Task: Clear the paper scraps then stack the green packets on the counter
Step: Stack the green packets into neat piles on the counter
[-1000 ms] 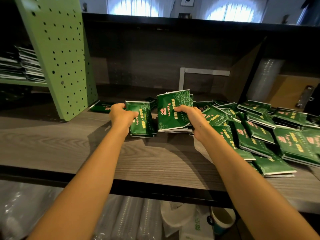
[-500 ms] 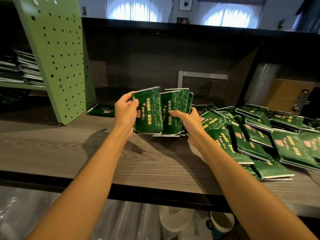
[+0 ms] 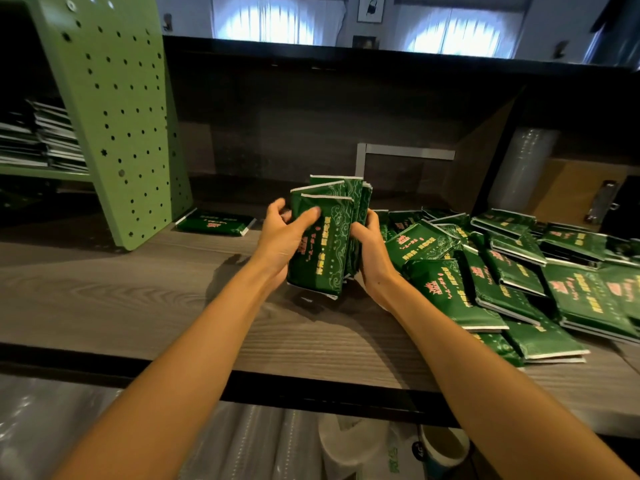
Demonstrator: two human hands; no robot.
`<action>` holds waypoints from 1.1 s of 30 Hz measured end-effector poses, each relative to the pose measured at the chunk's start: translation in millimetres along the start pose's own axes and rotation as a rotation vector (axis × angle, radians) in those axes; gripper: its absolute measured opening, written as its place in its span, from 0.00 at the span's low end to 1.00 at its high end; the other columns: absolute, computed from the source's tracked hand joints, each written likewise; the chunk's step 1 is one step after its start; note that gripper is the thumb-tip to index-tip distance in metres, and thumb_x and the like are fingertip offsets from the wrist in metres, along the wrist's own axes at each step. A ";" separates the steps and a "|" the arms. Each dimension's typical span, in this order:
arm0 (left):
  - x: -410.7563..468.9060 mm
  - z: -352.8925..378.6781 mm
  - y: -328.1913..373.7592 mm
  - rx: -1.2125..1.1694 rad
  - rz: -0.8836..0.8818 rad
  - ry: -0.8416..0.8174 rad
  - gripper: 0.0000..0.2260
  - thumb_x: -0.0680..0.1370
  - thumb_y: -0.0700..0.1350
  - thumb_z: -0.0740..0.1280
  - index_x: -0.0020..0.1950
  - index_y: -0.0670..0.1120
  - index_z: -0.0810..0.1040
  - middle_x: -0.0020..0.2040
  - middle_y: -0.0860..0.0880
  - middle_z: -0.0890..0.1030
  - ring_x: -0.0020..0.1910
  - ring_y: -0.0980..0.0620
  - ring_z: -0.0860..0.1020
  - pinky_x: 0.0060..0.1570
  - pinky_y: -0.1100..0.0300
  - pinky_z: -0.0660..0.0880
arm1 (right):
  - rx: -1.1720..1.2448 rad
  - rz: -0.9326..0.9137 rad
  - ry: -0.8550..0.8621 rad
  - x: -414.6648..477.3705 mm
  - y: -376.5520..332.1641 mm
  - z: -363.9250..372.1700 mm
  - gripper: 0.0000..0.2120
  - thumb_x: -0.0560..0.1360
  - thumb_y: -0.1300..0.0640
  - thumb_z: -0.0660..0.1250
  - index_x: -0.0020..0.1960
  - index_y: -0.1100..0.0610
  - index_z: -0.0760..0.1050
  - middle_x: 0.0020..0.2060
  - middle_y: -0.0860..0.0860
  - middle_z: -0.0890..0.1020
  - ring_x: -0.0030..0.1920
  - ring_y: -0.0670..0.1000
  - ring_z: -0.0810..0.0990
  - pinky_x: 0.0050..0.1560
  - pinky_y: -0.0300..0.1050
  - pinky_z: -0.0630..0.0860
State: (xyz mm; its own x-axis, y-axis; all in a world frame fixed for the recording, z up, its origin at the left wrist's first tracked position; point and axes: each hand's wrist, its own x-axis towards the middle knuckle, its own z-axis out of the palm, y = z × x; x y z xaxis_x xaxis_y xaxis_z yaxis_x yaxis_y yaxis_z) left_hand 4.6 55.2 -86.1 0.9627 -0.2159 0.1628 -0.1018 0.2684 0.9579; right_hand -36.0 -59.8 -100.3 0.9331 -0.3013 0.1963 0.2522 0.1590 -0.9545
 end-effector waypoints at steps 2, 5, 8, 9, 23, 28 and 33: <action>-2.0 -0.8 3.4 -0.002 -0.076 -0.068 0.10 0.78 0.43 0.65 0.59 0.44 0.73 0.50 0.48 0.81 0.47 0.51 0.79 0.42 0.61 0.76 | 0.054 0.011 -0.055 -1.4 -1.6 -2.0 0.33 0.65 0.54 0.62 0.69 0.58 0.61 0.51 0.54 0.77 0.55 0.56 0.76 0.58 0.56 0.73; -1.2 -4.7 5.3 0.029 -0.029 -0.101 0.05 0.80 0.44 0.62 0.53 0.47 0.75 0.46 0.50 0.81 0.45 0.54 0.80 0.42 0.61 0.76 | 0.027 0.030 -0.157 -1.2 -7.3 -6.4 0.34 0.67 0.49 0.65 0.70 0.57 0.61 0.57 0.54 0.77 0.56 0.52 0.78 0.55 0.50 0.76; -0.6 -6.7 5.8 0.054 0.056 -0.119 0.07 0.79 0.42 0.62 0.56 0.48 0.74 0.47 0.52 0.81 0.45 0.58 0.80 0.39 0.66 0.77 | -0.187 0.057 -0.224 -2.2 -12.7 -7.0 0.42 0.65 0.54 0.72 0.72 0.54 0.54 0.62 0.53 0.74 0.60 0.51 0.75 0.59 0.46 0.74; -1.9 -5.9 5.9 0.062 0.090 -0.131 0.07 0.79 0.42 0.62 0.57 0.48 0.73 0.47 0.52 0.81 0.44 0.59 0.80 0.39 0.67 0.76 | -0.226 0.050 -0.223 -2.7 -13.8 -7.2 0.42 0.66 0.61 0.73 0.72 0.54 0.53 0.62 0.54 0.74 0.59 0.50 0.75 0.56 0.41 0.75; -12.7 -3.7 8.5 -0.088 0.075 -0.223 0.29 0.80 0.61 0.44 0.68 0.43 0.69 0.58 0.45 0.79 0.54 0.49 0.79 0.52 0.54 0.76 | -0.218 0.101 -0.282 -9.8 -19.6 -7.7 0.40 0.66 0.69 0.73 0.70 0.54 0.56 0.53 0.47 0.76 0.52 0.44 0.77 0.44 0.33 0.77; -15.0 -0.9 1.6 0.048 0.067 -0.327 0.28 0.80 0.61 0.42 0.58 0.49 0.76 0.52 0.48 0.82 0.49 0.53 0.82 0.49 0.56 0.78 | -0.274 0.116 -0.268 -11.9 -20.2 -8.5 0.40 0.69 0.73 0.68 0.71 0.54 0.49 0.49 0.43 0.72 0.48 0.40 0.75 0.41 0.32 0.75; -14.0 -3.0 7.0 0.339 0.493 -0.117 0.26 0.76 0.60 0.53 0.73 0.55 0.60 0.76 0.49 0.57 0.68 0.62 0.63 0.57 0.79 0.63 | -0.271 0.126 -0.267 -11.4 -21.6 -9.8 0.33 0.68 0.75 0.68 0.61 0.51 0.55 0.50 0.48 0.75 0.47 0.42 0.76 0.38 0.31 0.77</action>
State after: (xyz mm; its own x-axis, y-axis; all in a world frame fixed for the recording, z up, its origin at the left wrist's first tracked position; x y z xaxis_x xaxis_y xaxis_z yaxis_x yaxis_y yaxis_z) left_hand -8.8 62.9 -82.4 0.7502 -0.2488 0.6126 -0.6210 0.0530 0.7820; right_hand -54.6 -69.0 -84.1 0.9952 -0.0351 0.0914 0.0882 -0.0854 -0.9924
